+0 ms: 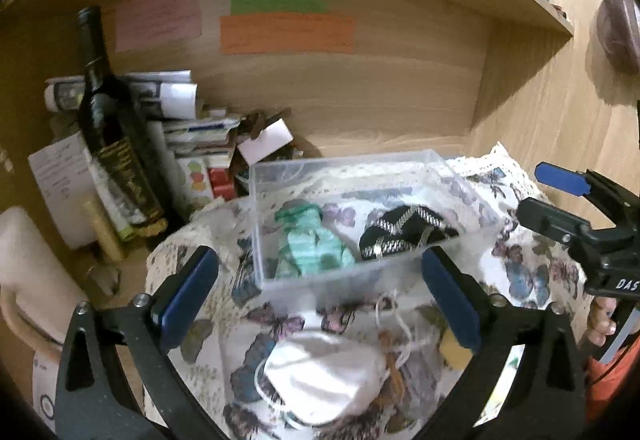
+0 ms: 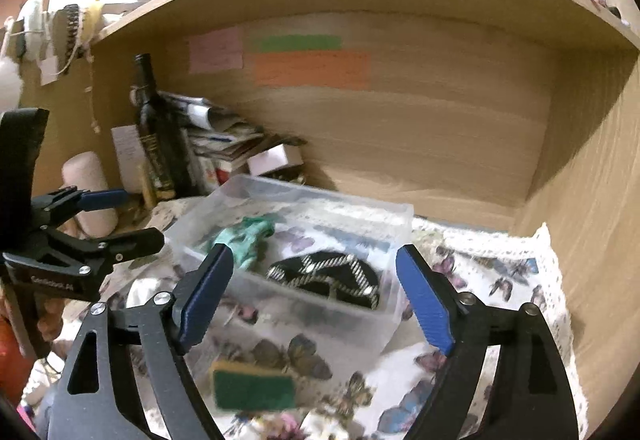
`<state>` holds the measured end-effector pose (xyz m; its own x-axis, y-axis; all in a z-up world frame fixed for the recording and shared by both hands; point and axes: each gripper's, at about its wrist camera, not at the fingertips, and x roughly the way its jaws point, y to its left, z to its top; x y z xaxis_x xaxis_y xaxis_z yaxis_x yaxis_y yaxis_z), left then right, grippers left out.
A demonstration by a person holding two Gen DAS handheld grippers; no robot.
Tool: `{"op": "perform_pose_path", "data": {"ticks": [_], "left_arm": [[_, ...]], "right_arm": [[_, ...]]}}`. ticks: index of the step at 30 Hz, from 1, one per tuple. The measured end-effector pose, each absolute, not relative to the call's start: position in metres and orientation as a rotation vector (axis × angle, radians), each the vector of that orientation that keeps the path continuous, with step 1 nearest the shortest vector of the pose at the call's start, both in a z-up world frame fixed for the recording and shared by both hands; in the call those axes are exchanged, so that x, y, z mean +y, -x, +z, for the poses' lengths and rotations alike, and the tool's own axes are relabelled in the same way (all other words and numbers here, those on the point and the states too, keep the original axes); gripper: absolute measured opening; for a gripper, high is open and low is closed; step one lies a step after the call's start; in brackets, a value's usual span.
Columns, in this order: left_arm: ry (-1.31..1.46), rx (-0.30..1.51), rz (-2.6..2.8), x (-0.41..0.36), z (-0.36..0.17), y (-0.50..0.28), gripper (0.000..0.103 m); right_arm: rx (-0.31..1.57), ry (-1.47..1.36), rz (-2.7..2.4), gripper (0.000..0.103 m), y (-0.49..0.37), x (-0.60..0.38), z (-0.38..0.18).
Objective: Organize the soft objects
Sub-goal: 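Grasp the white cloth mask with the left tool while the right tool grasps the green-yellow sponge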
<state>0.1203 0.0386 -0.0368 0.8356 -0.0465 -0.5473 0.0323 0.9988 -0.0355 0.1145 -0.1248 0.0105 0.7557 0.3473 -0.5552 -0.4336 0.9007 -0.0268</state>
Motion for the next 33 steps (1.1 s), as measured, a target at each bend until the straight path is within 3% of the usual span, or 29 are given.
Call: {"op": "perform_pose_path", "data": {"ticks": [23,24,26,28,31,33], "left_arm": [[0.015,0.781,-0.107,0.030,-0.125,-0.102,0.102],[0.025,0.784,-0.114,0.030,-0.127,-0.104,0.099],[0.039,0.790,-0.130,0.031,-0.128,-0.107,0.078],[0.044,0.784,-0.132,0.033,-0.127,-0.106,0.072],[0.058,0.768,-0.138,0.037,-0.125,-0.102,0.057],[0.058,0.758,-0.141,0.038,-0.123,-0.100,0.048]], "right_arm": [[0.833,0.183,0.545,0.088,-0.085,-0.108,-0.069],[0.842,0.184,0.547,0.088,-0.086,-0.107,-0.072],[0.865,0.178,0.552,0.087,-0.089,-0.106,-0.077],[0.883,0.163,0.566,0.086,-0.091,-0.107,-0.080],[0.900,0.140,0.581,0.067,-0.092,-0.109,-0.081],[0.901,0.129,0.585,0.064,-0.092,-0.111,-0.081]]}}
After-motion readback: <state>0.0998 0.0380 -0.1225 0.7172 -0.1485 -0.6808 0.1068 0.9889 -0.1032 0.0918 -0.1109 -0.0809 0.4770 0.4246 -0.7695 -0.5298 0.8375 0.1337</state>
